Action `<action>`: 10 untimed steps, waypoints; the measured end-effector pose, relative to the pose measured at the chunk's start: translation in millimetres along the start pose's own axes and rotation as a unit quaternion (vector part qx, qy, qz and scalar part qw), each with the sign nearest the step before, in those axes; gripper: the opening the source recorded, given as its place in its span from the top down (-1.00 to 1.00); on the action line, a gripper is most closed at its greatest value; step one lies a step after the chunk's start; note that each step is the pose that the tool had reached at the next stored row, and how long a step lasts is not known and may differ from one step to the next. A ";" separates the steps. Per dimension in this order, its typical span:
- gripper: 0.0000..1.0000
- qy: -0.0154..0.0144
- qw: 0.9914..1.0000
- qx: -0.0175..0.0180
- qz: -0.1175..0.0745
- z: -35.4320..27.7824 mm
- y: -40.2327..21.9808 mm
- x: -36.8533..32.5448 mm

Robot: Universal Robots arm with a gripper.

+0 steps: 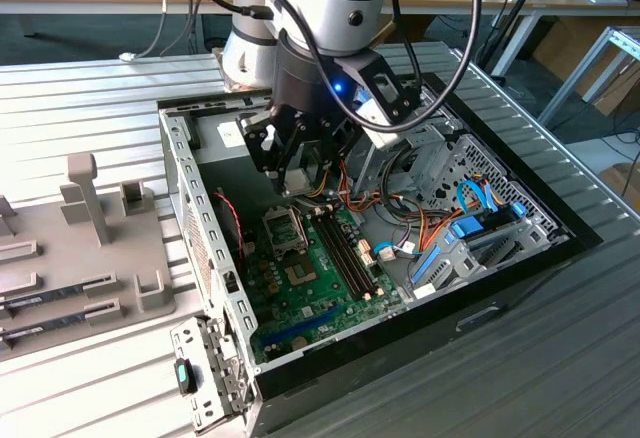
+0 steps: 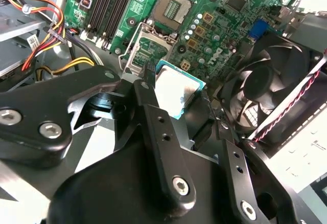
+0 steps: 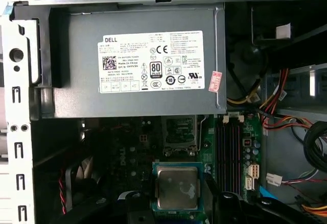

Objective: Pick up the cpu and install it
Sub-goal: 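Pick up the cpu and move it towards the insertion slot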

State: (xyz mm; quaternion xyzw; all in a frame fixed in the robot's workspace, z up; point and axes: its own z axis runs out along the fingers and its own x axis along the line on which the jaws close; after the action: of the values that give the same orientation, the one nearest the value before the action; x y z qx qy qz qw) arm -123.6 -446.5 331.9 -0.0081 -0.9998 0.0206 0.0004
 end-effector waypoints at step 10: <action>0.05 0.000 1.000 0.002 0.000 4.4 -5.7 -3.5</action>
State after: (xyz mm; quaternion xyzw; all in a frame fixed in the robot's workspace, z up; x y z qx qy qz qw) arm -120.2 -452.4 327.7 -0.0081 -0.9997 0.0231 0.0004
